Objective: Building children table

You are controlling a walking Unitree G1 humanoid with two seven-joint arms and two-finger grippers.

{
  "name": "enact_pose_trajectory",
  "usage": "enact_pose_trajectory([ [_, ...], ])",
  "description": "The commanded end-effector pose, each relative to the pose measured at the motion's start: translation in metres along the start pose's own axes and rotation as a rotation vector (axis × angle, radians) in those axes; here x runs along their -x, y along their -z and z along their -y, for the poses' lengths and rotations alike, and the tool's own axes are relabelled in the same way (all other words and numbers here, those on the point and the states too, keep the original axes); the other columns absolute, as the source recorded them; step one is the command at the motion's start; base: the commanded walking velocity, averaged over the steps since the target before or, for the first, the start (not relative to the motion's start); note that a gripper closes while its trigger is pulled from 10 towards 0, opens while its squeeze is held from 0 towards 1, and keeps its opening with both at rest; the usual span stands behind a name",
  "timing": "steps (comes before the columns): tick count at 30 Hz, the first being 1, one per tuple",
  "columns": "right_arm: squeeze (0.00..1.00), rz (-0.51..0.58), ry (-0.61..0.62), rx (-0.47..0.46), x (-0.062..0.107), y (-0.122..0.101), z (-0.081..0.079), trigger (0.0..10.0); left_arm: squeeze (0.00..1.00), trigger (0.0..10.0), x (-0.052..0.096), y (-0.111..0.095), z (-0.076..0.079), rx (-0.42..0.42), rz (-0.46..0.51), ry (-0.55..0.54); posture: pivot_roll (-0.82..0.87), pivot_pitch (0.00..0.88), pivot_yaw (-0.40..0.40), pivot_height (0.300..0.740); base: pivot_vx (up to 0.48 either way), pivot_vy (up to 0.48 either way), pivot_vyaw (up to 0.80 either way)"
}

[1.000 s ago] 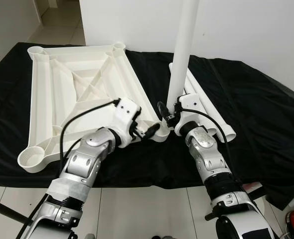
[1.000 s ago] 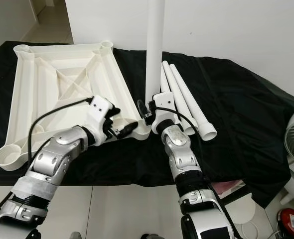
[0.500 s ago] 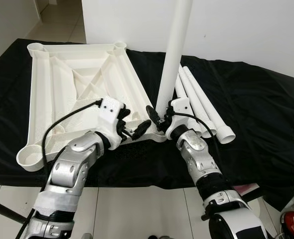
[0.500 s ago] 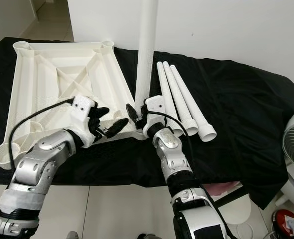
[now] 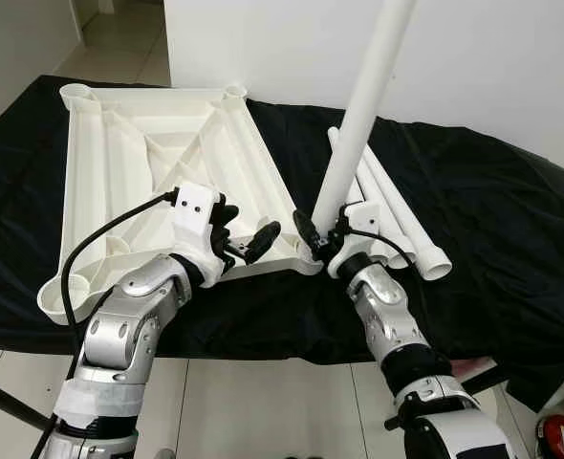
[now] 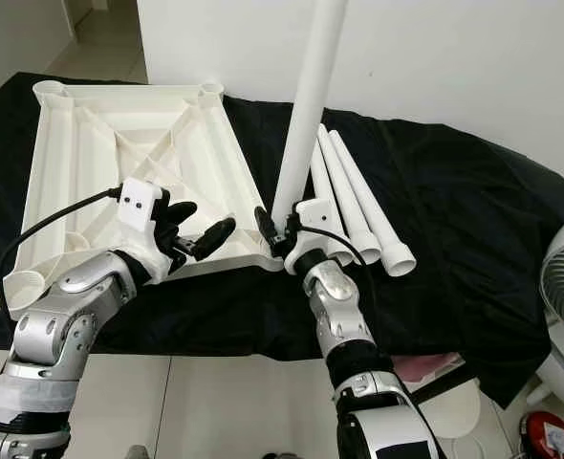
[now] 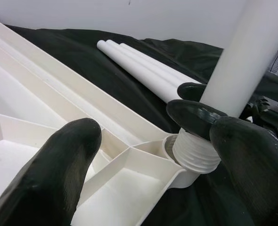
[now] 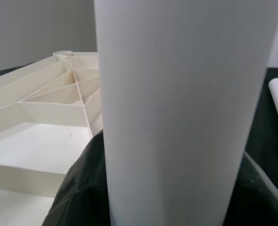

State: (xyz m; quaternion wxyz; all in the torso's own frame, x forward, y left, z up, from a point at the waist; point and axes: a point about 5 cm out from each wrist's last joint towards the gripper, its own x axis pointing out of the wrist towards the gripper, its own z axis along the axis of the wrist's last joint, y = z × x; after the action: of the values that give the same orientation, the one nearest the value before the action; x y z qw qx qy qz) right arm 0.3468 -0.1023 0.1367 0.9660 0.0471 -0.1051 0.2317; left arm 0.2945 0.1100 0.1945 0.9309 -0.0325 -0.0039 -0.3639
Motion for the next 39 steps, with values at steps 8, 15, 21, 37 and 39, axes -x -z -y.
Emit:
enact_pose_trajectory([
  [8,0.0,-0.094,-0.032,-0.009,0.021,0.031,0.002,10.0,0.0,10.0,0.0,-0.004,0.0,0.005,-0.005,-0.009,0.13,0.069,-0.096,0.74,0.0,0.0,0.0],
  [15,0.0,0.057,0.005,-0.049,0.009,0.0,0.007,10.0,0.0,10.0,0.001,-0.008,-0.005,-0.032,0.018,-0.065,0.12,0.074,-0.095,0.74,0.0,0.0,0.0],
  [21,0.0,0.146,0.075,-0.003,0.007,-0.024,0.018,10.0,0.0,10.0,0.0,-0.015,-0.017,-0.075,0.078,-0.18,0.12,0.074,-0.097,0.74,0.0,0.0,0.0],
  [37,0.0,0.204,0.21,0.057,0.02,-0.044,0.028,10.0,0.0,10.0,0.002,-0.002,-0.025,-0.064,0.082,-0.283,0.08,0.053,-0.056,0.74,0.0,0.0,0.0],
  [39,0.0,0.199,0.22,0.057,0.021,-0.043,0.028,10.0,0.0,10.0,0.001,-0.001,-0.025,-0.064,0.08,-0.286,0.08,0.053,-0.056,0.74,0.0,0.0,0.0],
])
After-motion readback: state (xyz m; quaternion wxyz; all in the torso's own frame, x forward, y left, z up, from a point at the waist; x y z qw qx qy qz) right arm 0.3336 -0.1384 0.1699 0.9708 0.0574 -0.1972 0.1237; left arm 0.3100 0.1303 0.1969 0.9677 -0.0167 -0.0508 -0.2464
